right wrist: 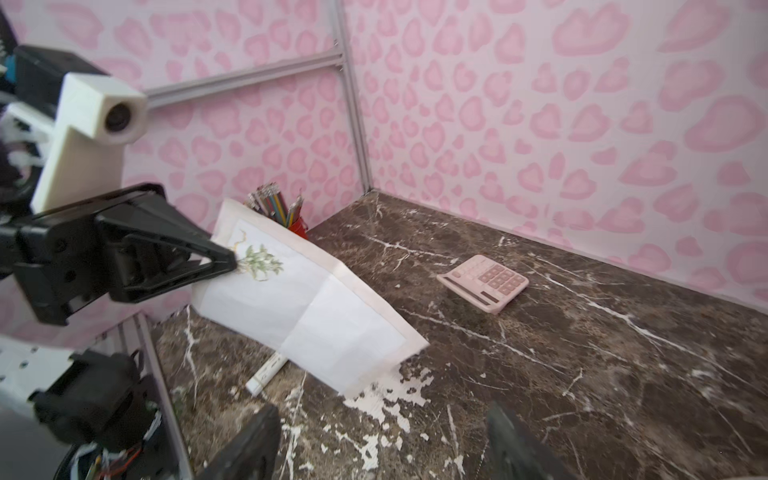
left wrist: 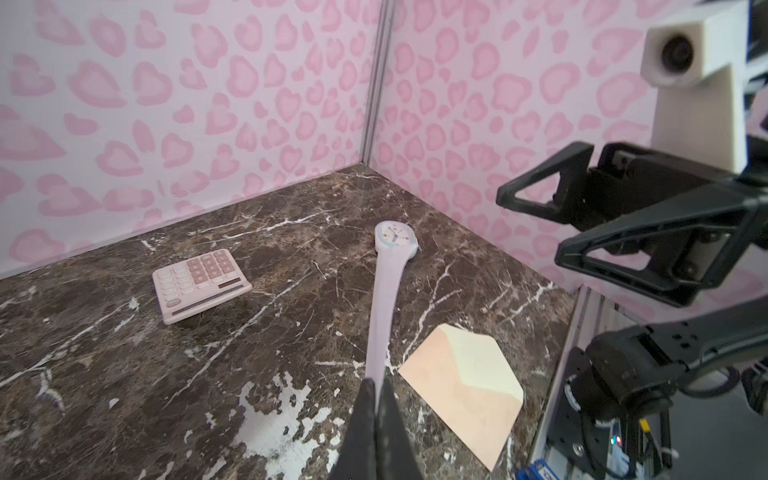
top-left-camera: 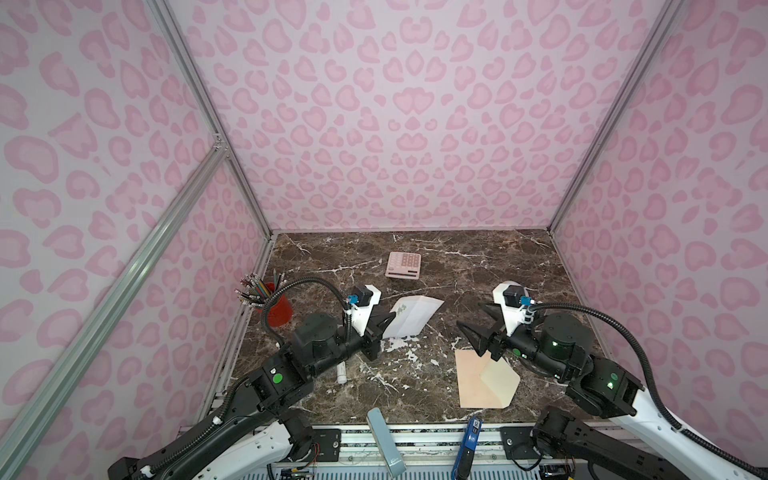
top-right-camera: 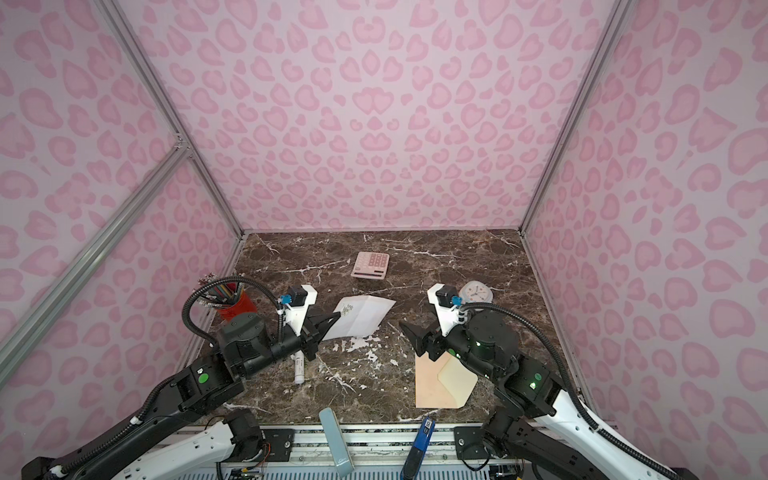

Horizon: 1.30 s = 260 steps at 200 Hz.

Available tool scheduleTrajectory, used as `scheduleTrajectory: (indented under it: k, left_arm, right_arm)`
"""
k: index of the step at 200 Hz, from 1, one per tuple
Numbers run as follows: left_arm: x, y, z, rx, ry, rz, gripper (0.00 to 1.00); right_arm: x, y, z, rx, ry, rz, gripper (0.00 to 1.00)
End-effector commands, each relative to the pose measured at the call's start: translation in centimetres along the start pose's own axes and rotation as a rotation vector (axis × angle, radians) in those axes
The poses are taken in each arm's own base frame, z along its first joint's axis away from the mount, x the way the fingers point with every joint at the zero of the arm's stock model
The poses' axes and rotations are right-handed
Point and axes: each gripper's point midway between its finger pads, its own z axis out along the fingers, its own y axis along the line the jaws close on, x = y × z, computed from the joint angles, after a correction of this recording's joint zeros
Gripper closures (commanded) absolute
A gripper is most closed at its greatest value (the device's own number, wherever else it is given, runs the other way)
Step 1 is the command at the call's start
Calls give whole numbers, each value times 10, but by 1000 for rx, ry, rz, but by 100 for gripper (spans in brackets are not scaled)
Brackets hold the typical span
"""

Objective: Place the letter into the envelope and seal it

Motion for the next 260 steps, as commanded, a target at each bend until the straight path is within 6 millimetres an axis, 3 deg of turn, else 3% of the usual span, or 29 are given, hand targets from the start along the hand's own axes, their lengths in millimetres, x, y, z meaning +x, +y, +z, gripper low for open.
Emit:
scheduleTrajectory:
  k: [1, 32, 82, 117, 177, 217, 260]
  left_arm:
    - [-26, 7, -4, -48, -94, -121, 96]
    - [-33, 8, -9, -50, -123, -227, 96]
    - [-36, 8, -13, -50, -127, -312, 96]
    - [-42, 11, -8, -66, -140, -339, 96]
    - [-40, 17, 14, -70, -106, -358, 96]
    - [-53, 9, 17, -16, -103, -373, 96]
    - [-55, 2, 18, 35, -96, -405, 96]
  right_arm:
    - [-6, -15, 5, 26, -66, 226, 20]
    - [14, -22, 21, 8, -17, 368, 21]
    - [28, -19, 38, -33, 6, 431, 24]
    - [28, -23, 47, -55, 25, 427, 24]
    - [29, -29, 65, -136, 65, 445, 16]
    - [50, -61, 69, 6, 84, 470, 29]
    - [61, -70, 84, 35, 138, 463, 32]
